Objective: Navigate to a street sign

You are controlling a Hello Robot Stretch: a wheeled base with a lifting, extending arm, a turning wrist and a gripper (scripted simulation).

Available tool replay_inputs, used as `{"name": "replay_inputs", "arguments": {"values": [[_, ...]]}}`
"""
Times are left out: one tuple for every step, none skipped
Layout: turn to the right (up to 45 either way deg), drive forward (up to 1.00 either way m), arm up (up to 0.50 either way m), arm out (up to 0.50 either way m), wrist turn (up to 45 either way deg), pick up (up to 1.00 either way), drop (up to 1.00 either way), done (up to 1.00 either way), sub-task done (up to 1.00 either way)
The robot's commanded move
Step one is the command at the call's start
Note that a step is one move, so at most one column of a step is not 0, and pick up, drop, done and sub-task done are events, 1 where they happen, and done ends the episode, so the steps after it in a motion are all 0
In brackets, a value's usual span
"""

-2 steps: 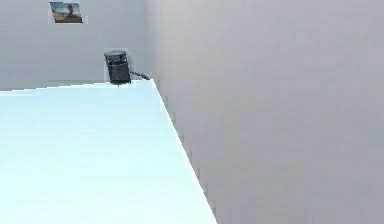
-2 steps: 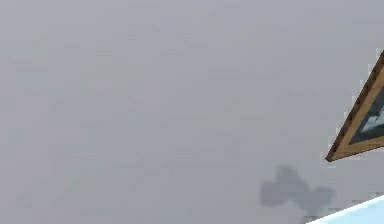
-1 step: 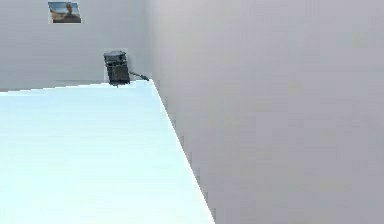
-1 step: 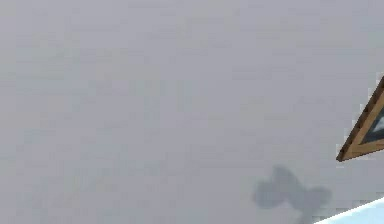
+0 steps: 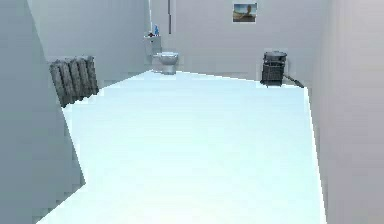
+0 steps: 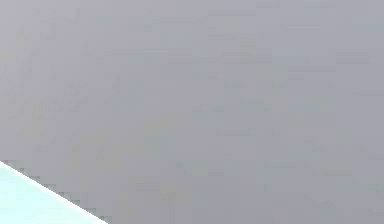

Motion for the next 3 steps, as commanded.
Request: {"name": "replay_inputs", "arguments": {"values": [[0.0,1.00,0.00,0.00,0.0,0.00,0.00,0.00,0.00],[0.0,1.00,0.00,0.00,0.0,0.00,0.00,0.00,0.00],[-3.0,0.00,0.00,0.00,0.0,0.00,0.00,0.00,0.00]]}}
